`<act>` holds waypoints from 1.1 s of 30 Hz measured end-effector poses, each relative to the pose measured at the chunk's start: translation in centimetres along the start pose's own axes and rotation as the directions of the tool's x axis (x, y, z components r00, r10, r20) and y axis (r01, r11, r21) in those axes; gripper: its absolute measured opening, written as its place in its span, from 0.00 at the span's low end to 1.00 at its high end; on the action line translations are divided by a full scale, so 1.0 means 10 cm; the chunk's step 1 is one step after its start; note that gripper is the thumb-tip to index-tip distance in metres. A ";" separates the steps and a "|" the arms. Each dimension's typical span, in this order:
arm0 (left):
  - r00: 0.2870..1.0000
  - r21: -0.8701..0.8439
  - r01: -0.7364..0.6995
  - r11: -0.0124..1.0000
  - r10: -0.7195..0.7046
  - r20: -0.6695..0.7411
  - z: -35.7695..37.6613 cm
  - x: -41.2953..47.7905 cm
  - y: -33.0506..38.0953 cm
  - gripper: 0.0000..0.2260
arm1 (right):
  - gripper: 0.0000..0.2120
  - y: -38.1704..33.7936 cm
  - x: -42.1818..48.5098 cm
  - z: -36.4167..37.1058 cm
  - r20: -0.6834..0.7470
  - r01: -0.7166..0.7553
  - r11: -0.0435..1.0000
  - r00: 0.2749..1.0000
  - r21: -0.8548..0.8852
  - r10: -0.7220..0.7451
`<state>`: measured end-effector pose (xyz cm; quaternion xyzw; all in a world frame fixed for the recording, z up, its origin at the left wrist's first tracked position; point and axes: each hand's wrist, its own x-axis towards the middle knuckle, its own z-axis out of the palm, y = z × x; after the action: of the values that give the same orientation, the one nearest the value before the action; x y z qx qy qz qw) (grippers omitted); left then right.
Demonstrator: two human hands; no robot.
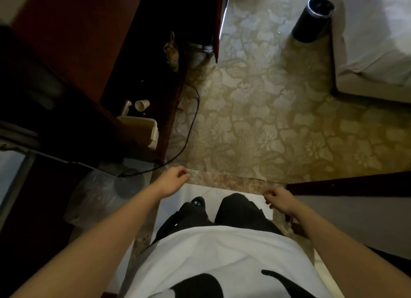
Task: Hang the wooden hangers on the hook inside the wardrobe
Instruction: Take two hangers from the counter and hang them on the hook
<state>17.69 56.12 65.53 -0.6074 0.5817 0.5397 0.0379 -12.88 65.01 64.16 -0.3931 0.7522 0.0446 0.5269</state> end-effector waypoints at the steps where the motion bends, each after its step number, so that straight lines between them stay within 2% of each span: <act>1: 1.000 -0.016 0.015 1.000 -0.015 -0.013 -0.05 0.08 0.03 0.09 | 0.13 -0.16 0.11 -0.10 0.016 0.033 0.999 0.999 -0.020 -0.033; 5: 0.984 -0.038 0.172 0.984 -0.174 -0.049 -0.09 0.29 -0.07 0.09 | 0.13 -0.86 0.60 -0.53 0.065 0.187 0.981 0.981 -0.048 -0.184; 7: 0.963 -0.105 0.257 0.961 -0.263 -0.053 -0.06 0.35 -0.14 0.07 | 0.13 -1.21 0.81 -0.79 0.073 0.274 0.960 0.960 -0.055 -0.270; 9: 0.933 -0.191 0.338 0.922 -0.355 -0.061 0.00 0.39 -0.17 0.10 | 0.14 -1.50 1.01 -1.07 0.096 0.333 0.941 0.940 -0.059 -0.326; 12: 0.877 -0.263 0.441 0.858 -0.474 -0.076 0.11 0.45 -0.05 0.11 | 0.15 -1.73 1.29 -1.50 0.162 0.369 0.926 0.922 -0.082 -0.353; 15: 0.850 -0.374 0.467 0.801 -0.524 -0.061 0.22 0.63 0.28 0.11 | 0.15 -1.72 1.56 -1.86 0.215 0.334 0.932 0.929 -0.138 -0.301; 21: 0.896 -0.547 0.324 0.772 -0.436 -0.084 0.12 1.15 1.25 0.09 | 0.15 -1.51 1.93 -2.33 0.324 0.244 0.880 0.940 -0.408 -0.110; 24: 0.911 -0.553 0.251 0.794 -0.387 -0.142 -0.17 1.29 1.57 0.07 | 0.15 -1.70 2.07 -2.46 0.365 0.271 0.846 0.926 -0.458 -0.099; 26: 0.916 -0.509 0.225 0.831 -0.358 -0.179 -0.43 1.35 1.72 0.10 | 0.15 -2.00 2.16 -2.52 0.389 0.322 0.835 0.910 -0.446 -0.143; 29: 0.924 -0.385 0.217 0.897 -0.316 -0.214 -0.86 1.37 1.89 0.14 | 0.15 -2.61 2.21 -2.60 0.413 0.463 0.785 0.863 -0.412 -0.292; 33: 0.942 -0.228 0.150 0.962 -0.209 -0.264 -1.61 1.25 2.21 0.15 | 0.14 -3.56 2.07 -2.73 0.384 0.653 0.682 0.753 -0.330 -0.535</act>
<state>7.77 29.88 76.30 -0.7301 0.4646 0.4976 -0.0597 -13.63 16.08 71.41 -0.7175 0.4762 0.0905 0.5003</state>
